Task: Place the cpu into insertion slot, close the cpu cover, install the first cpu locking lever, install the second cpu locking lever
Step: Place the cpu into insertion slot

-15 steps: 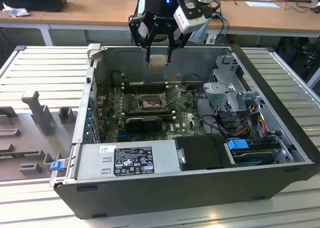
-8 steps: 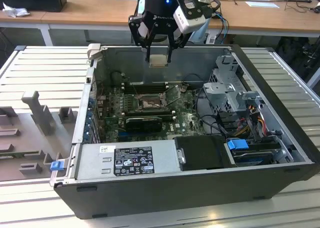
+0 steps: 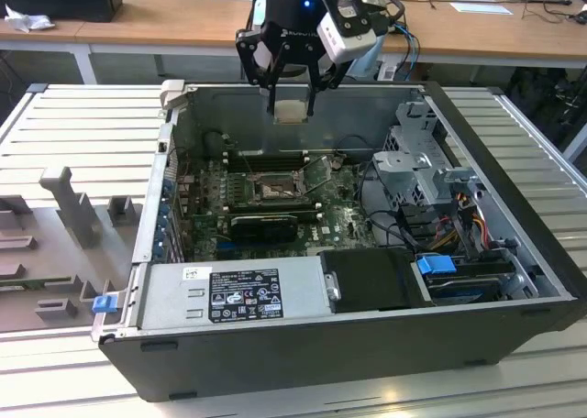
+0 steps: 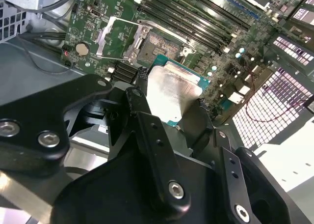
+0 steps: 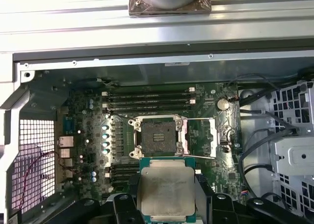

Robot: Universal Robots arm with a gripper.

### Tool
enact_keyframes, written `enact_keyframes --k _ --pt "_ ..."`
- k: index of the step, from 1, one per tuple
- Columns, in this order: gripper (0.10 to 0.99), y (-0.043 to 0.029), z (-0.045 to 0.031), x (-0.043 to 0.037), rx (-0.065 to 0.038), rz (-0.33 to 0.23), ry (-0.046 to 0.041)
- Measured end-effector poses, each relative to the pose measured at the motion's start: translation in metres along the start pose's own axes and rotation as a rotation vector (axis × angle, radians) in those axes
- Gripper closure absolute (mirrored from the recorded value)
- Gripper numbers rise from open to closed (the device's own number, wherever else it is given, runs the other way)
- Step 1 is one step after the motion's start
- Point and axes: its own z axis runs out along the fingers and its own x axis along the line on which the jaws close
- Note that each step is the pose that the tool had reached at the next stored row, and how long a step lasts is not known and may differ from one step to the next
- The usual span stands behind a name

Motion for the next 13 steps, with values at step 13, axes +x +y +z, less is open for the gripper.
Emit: enact_keyframes --k 13 --pt "0.561 -0.0001 0.0007 0.0000 -0.001 0.040 -0.0036"
